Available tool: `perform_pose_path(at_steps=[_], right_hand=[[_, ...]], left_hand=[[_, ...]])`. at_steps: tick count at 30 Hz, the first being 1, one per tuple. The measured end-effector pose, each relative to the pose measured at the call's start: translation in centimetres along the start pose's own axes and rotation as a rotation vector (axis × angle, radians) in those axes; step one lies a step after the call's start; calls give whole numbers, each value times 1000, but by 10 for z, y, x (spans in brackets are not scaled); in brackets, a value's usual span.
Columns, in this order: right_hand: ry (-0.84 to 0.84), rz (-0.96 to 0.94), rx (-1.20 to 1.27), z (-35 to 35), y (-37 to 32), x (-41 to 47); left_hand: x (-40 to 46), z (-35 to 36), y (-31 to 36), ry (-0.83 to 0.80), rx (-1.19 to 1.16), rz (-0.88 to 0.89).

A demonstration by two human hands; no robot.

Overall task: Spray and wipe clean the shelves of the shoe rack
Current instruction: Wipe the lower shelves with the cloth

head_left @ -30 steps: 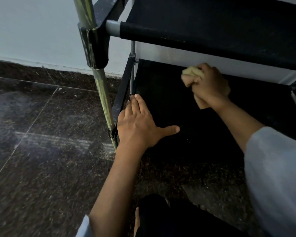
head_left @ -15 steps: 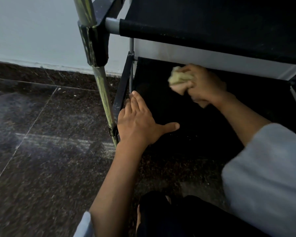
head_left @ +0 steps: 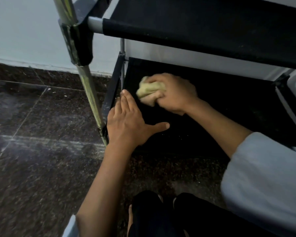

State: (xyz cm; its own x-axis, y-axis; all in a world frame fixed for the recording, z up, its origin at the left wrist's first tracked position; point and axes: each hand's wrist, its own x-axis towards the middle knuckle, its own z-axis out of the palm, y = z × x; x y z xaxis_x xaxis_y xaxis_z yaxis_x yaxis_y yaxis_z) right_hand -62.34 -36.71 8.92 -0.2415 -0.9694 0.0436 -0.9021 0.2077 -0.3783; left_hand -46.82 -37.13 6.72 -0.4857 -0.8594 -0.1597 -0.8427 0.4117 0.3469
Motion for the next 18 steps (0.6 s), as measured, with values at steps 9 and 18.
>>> perform_pose_path(at_steps=[9,18], right_hand=[[-87,222,80,-31,79,-71],[-75,283,52,-40,78,-84]], left_hand=[[3,-1,0,-20,27,-7],[0,-1,0,-9,41,17]])
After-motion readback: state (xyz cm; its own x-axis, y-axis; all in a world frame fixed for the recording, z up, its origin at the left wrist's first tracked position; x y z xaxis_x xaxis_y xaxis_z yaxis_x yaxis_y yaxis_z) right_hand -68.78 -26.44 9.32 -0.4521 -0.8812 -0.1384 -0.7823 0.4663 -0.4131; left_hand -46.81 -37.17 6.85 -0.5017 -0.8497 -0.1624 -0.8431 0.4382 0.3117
